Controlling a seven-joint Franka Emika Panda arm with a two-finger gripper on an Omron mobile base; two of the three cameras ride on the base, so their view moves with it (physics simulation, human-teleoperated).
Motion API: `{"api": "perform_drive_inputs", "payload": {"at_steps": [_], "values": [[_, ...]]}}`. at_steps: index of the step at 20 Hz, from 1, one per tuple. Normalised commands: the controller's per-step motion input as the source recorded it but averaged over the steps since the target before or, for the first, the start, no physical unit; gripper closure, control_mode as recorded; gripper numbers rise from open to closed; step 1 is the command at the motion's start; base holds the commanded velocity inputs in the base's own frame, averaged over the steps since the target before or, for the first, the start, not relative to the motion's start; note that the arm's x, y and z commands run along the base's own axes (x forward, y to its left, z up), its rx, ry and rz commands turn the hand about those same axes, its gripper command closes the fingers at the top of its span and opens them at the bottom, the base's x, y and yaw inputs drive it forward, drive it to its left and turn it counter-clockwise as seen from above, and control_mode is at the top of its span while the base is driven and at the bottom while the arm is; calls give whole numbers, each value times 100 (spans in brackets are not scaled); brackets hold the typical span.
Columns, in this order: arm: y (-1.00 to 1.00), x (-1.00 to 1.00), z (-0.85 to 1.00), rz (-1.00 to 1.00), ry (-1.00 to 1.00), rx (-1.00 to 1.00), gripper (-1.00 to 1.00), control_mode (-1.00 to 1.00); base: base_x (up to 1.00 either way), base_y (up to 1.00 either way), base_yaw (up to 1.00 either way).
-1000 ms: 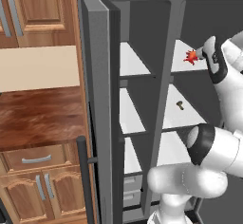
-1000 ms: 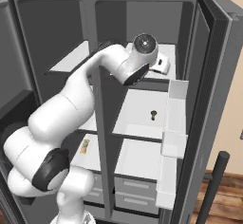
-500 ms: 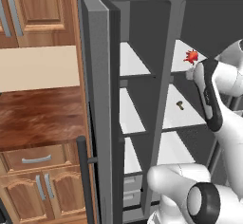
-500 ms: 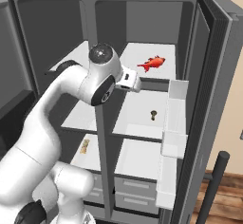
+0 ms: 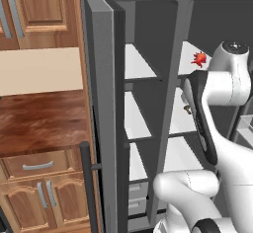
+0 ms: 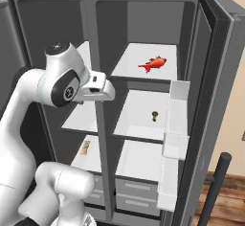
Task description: Pick up the frozen fish from the freezer, place it on any shelf in the fridge, and close the fridge and freezer doors when done.
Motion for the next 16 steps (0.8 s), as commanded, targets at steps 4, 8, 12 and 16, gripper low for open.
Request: {"api": "perform_drive_inputs", "payload": {"at_steps": [4,8,12,16], "values": [[-4,0,0,0,0,0,-100,-100,0,0,0],[-15,0,0,0,0,0,-100,100,-2,-12,0],[0,0,0,0,0,0,-100,100,-15,-4,1],[0,0,0,0,0,0,-100,100,-39,-2,0]]}}
